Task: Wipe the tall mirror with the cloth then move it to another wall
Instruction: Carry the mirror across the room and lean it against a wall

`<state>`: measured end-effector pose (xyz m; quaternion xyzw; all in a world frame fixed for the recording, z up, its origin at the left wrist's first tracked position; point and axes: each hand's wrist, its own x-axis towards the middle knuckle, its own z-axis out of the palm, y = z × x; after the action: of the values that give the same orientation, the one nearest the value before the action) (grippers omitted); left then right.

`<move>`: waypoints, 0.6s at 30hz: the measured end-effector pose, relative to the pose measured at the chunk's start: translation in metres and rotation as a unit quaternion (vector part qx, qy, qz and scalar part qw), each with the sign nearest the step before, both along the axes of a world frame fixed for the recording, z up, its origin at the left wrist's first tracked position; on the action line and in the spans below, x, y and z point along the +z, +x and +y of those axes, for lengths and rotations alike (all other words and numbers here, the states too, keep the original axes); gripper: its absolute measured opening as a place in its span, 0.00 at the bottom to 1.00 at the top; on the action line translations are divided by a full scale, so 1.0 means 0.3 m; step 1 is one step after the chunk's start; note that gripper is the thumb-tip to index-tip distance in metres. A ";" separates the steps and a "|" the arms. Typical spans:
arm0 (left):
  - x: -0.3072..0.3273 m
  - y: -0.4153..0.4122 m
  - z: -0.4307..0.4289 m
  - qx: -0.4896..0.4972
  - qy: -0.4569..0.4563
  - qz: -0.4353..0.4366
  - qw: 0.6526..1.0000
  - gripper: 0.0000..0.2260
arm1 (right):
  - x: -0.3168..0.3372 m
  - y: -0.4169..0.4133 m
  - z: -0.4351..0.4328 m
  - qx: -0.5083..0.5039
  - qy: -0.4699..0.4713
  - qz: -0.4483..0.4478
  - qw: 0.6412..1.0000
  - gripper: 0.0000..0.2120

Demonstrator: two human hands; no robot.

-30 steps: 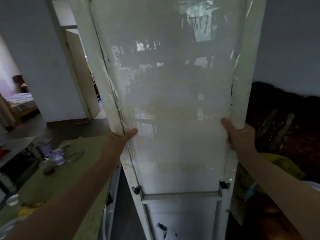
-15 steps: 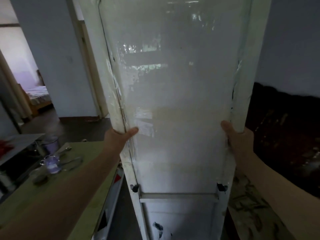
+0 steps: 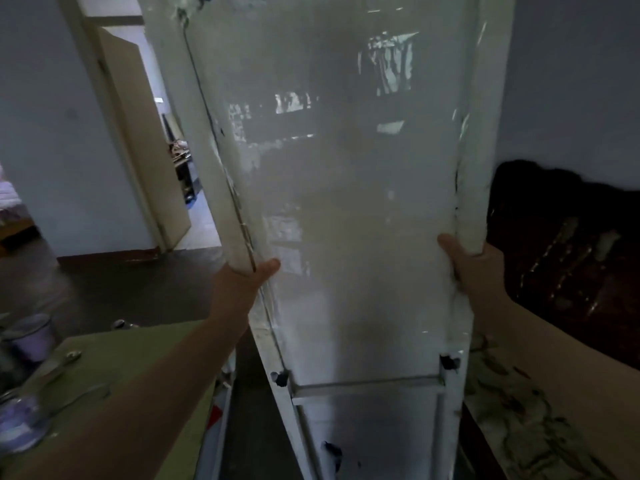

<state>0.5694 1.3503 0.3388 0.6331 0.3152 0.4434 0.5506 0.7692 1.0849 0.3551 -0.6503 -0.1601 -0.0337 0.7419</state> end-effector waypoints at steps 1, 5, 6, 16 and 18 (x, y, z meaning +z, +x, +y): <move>-0.001 0.055 0.063 -0.011 -0.004 0.004 1.000 0.15 | -0.003 0.048 0.055 -0.006 -0.003 0.000 1.000 0.18; 0.002 0.260 0.266 -0.074 -0.019 0.011 0.997 0.11 | -0.010 0.212 0.220 -0.010 0.002 0.001 1.000 0.07; 0.003 0.318 0.318 -0.088 -0.028 0.002 0.996 0.14 | -0.007 0.260 0.266 -0.013 0.004 -0.003 1.000 0.05; -0.058 0.857 0.762 -0.105 -0.047 0.001 0.993 0.20 | -0.065 0.808 0.686 -0.052 -0.020 -0.003 0.998 0.19; -0.061 0.953 0.842 -0.099 -0.049 0.010 0.994 0.22 | -0.079 0.922 0.765 -0.058 -0.032 0.001 0.998 0.20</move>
<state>0.8552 1.6031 0.3205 0.6382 0.2778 0.3642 0.6188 1.0459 1.3145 0.3314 -0.6822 -0.1227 -0.0709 0.7173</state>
